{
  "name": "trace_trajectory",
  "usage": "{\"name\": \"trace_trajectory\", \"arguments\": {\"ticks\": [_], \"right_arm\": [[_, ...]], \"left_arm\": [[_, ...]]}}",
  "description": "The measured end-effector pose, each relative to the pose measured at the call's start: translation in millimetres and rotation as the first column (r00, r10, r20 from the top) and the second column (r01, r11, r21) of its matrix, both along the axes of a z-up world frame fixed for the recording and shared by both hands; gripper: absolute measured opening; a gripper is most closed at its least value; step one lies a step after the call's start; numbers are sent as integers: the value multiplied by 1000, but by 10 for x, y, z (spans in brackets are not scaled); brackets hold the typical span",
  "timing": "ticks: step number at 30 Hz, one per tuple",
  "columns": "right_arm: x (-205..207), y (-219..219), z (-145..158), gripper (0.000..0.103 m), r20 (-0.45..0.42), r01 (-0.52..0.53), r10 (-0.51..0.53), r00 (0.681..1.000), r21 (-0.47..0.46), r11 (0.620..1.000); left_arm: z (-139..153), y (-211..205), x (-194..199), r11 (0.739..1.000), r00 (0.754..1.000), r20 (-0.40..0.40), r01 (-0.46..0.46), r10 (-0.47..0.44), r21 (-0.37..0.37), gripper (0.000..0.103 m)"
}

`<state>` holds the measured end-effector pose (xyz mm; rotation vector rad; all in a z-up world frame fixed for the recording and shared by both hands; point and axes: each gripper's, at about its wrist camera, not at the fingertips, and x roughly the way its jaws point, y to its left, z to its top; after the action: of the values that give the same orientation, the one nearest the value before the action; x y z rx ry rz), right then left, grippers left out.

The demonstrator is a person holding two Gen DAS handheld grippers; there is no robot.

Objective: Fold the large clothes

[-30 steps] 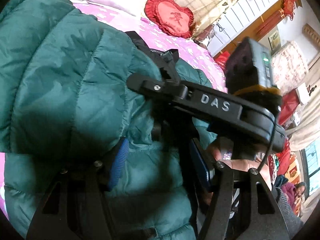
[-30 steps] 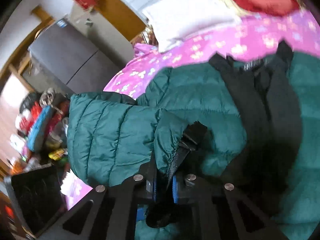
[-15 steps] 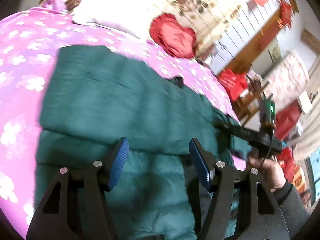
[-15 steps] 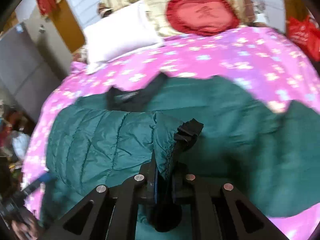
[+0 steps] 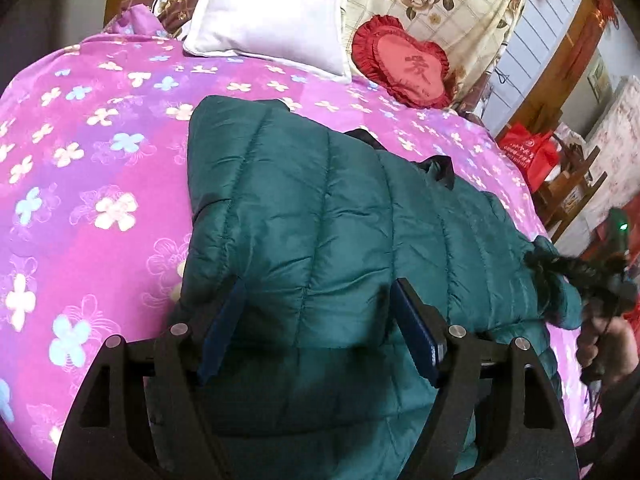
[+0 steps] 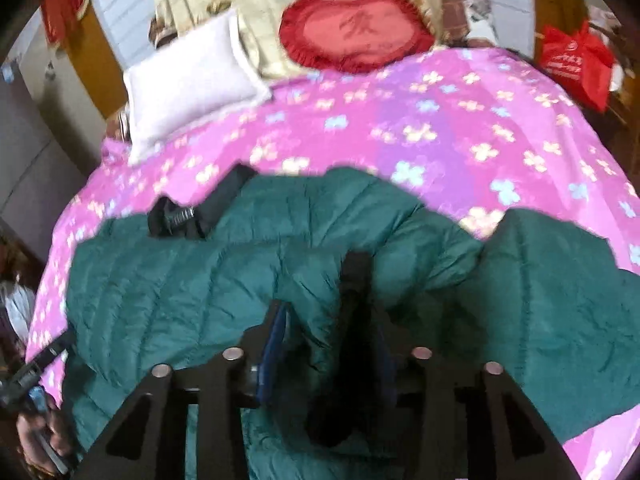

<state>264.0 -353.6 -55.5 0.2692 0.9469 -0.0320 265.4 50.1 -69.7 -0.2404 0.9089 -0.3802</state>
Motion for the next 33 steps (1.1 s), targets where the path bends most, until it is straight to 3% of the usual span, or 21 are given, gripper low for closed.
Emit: {"name": "trace_trajectory", "arguments": {"ticks": [4, 7, 11, 15, 17, 21, 24, 26, 27, 28, 31, 33], "right_arm": [[-234, 3, 351, 42, 107, 88, -85, 991, -23, 996], [-307, 358, 389, 42, 133, 3, 2, 991, -38, 999], [-246, 841, 89, 42, 59, -108, 111, 992, -48, 993], [-148, 786, -409, 42, -60, -25, 20, 998, -87, 996], [-187, 679, -486, 43, -14, -10, 9, 1000, -23, 1000], [-110, 758, -363, 43, -78, -47, 40, 996, -89, 995], [-3, 769, 1, 44, 55, 15, -7, 998, -142, 990], [150, 773, 97, 53, 103, 40, -27, 994, -130, 991], [256, 774, 61, 71, 92, 54, -44, 995, -117, 992], [356, 760, -30, 77, 57, 68, -62, 996, -108, 992], [542, 670, -435, 77, -73, 94, -100, 992, -80, 992], [456, 641, -412, 77, -38, 129, -132, 991, -70, 989]], "left_arm": [[148, 81, -8, 1000, 999, 43, -15, 16, -28, 75], [209, 139, 21, 999, 997, 67, -43, 45, -21, 75], [51, 106, 114, 997, 999, 10, -53, 52, 54, 75], [-48, -23, 114, 986, 999, 11, -33, 32, 161, 79], [-94, -47, 101, 983, 999, 21, -37, 34, 178, 80], [-50, -21, 64, 980, 998, 29, -63, 58, 188, 80], [14, -15, 38, 980, 996, 61, -71, 61, 186, 80], [-28, -12, 51, 978, 997, 45, -71, 63, 196, 80], [-60, -10, 69, 978, 997, 31, -69, 65, 197, 80], [-98, 7, 81, 979, 997, 19, -72, 70, 189, 80], [-98, 16, 76, 980, 997, 17, -77, 75, 182, 80], [-52, 10, 49, 979, 996, 33, -86, 81, 187, 80]]}}
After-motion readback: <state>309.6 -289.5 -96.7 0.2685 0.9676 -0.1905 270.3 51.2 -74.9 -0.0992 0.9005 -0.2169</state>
